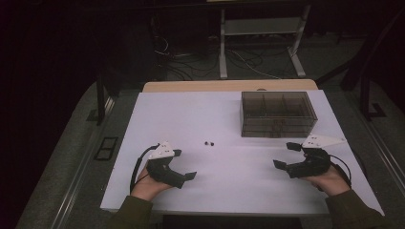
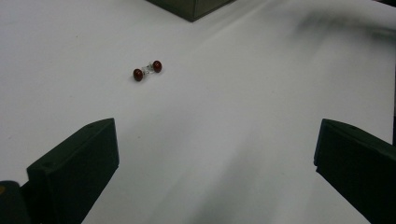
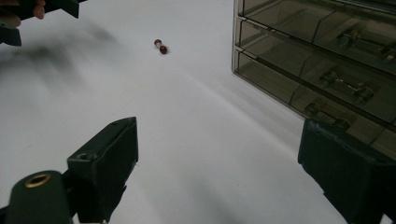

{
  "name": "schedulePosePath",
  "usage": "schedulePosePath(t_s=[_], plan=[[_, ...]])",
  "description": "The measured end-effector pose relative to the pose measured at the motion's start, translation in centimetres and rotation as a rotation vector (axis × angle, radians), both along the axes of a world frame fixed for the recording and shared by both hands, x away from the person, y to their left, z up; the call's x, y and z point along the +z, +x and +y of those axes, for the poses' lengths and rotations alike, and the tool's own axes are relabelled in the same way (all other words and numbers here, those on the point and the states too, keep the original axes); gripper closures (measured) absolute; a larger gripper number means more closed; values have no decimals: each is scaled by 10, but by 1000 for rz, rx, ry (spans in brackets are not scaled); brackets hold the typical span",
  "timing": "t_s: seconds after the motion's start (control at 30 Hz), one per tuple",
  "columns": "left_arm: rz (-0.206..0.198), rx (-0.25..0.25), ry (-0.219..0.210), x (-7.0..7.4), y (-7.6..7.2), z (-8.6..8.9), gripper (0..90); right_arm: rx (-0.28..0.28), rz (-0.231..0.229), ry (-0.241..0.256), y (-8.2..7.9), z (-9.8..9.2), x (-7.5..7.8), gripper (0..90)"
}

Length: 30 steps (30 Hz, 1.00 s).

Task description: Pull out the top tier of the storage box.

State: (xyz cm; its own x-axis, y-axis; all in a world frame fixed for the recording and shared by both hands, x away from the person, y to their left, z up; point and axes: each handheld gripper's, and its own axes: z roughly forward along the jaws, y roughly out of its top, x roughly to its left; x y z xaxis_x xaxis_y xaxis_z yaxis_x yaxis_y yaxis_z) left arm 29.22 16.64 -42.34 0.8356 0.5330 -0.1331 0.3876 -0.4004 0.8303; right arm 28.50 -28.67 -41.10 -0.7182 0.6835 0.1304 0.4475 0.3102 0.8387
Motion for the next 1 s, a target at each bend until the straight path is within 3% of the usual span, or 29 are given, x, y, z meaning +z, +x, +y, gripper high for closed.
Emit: schedulePosePath(t_s=[1.0], plan=[[6,-10,-34,1,1,0,0,-25,14,20,29,-3,10,116]])
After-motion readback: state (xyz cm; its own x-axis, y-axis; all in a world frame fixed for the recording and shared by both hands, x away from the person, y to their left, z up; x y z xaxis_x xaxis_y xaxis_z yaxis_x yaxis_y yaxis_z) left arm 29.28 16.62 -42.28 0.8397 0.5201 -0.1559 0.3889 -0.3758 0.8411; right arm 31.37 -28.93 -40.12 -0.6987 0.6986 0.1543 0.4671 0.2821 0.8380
